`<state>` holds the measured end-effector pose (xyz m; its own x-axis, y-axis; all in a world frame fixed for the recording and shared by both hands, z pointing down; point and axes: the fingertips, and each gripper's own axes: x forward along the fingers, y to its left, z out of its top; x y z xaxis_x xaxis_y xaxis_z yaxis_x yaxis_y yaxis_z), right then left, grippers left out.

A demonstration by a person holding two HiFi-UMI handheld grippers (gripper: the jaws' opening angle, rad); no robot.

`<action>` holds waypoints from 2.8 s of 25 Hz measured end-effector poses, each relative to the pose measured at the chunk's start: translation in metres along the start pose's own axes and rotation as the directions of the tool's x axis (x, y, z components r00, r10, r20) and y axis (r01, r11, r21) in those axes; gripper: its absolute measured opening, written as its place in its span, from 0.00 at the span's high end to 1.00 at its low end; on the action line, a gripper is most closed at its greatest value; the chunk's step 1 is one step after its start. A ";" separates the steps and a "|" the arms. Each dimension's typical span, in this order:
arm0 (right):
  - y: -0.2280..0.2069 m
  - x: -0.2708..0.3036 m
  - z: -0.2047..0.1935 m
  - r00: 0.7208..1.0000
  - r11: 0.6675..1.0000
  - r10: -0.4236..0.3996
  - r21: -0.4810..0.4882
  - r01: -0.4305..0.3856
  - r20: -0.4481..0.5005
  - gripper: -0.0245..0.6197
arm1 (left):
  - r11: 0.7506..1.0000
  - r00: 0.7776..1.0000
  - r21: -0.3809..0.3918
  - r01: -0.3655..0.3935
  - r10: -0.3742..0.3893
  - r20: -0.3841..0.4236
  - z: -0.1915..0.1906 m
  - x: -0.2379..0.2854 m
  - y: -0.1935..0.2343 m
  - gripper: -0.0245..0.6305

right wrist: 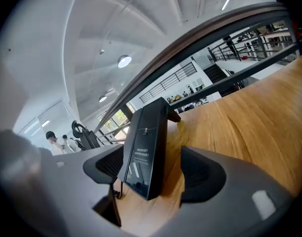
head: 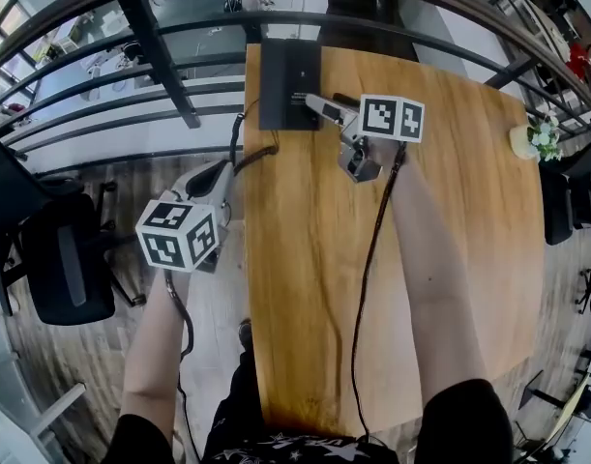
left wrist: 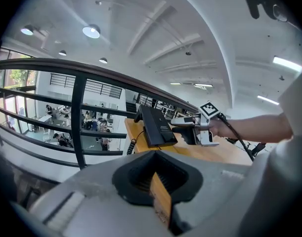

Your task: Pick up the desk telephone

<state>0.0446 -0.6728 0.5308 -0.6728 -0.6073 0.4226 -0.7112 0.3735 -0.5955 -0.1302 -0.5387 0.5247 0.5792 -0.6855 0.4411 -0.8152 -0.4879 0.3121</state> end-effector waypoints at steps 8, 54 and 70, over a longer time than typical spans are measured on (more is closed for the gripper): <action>0.004 0.037 0.004 0.989 0.995 0.103 0.018 -0.102 -0.108 0.44 | 1.000 1.000 -0.011 0.003 -0.003 -0.011 -0.007 0.010 0.019 0.96; 0.017 0.013 -0.012 0.974 0.909 0.223 0.350 -0.226 0.050 0.70 | 0.992 0.999 -0.121 0.022 -0.028 -0.046 -0.022 0.001 0.007 0.96; 0.055 -0.035 -0.064 0.935 0.834 0.312 0.425 -0.353 0.166 0.71 | 0.987 0.998 -0.158 0.031 -0.040 -0.051 -0.029 -0.023 -0.020 0.96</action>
<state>0.0160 -0.5865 0.5275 -0.8172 -0.5682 0.0959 -0.2685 0.2282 -0.9358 -0.1276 -0.4974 0.5325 0.6104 -0.6370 0.4708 -0.7867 -0.4179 0.4545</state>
